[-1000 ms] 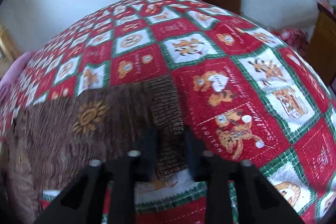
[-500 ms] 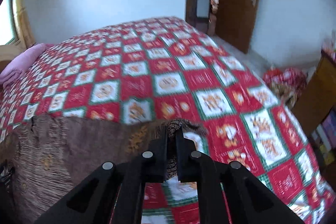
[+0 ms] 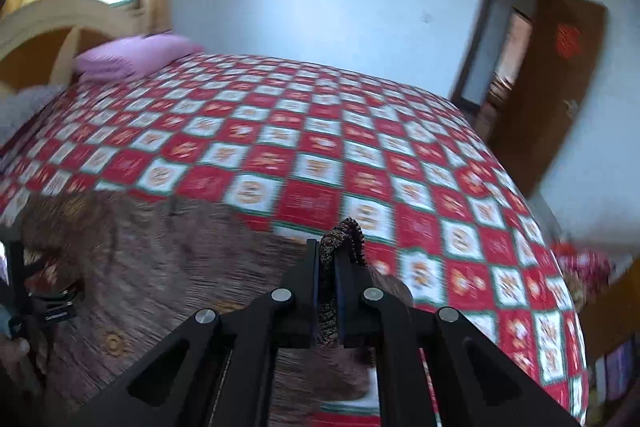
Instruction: Fold small clothes
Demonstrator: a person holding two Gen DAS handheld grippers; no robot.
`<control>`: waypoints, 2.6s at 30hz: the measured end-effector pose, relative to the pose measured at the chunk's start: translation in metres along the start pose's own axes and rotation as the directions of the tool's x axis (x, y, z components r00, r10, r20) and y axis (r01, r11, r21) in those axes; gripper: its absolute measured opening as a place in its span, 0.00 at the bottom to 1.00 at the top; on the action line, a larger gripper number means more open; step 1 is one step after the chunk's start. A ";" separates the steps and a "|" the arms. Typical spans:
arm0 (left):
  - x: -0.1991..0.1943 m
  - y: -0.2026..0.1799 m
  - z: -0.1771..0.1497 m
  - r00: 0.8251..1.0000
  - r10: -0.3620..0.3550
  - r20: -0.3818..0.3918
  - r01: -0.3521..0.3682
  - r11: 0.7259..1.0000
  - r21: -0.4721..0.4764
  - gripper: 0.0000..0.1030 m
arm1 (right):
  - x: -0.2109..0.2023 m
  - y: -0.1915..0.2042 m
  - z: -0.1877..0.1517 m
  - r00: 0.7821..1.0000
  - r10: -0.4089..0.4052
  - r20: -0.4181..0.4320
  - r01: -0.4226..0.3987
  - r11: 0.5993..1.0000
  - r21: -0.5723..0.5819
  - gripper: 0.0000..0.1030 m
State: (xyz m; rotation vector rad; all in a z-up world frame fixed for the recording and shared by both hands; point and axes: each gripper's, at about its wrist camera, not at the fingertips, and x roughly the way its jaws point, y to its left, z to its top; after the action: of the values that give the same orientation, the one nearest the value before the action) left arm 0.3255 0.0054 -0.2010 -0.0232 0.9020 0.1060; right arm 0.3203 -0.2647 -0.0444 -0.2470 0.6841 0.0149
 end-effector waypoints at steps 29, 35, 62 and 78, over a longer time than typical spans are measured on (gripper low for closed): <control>-0.066 -0.138 0.030 0.981 -0.193 -0.019 0.184 0.894 0.408 1.00 | 0.026 -0.034 -0.177 0.981 0.187 -0.044 -0.172 0.959 0.227 0.61; -0.040 -0.216 0.020 0.989 -0.150 -0.014 0.135 0.839 0.527 1.00 | 0.027 -0.048 -0.186 0.974 0.224 -0.017 -0.209 0.928 0.308 0.62; -0.004 -0.163 0.028 0.934 -0.322 -0.155 0.351 0.909 0.226 0.11 | 0.038 -0.055 -0.193 0.943 0.333 -0.022 -0.302 0.878 0.371 0.66; -0.010 -0.142 0.014 0.955 -0.284 -0.084 0.296 0.919 0.261 0.12 | 0.038 -0.082 -0.200 0.929 0.367 0.050 -0.341 0.794 0.504 0.67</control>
State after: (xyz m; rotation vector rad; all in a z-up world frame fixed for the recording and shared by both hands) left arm 0.3450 -0.1354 -0.1878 0.0961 0.9416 -0.2978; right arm 0.2322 -0.3934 -0.1995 0.3967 0.7530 0.1885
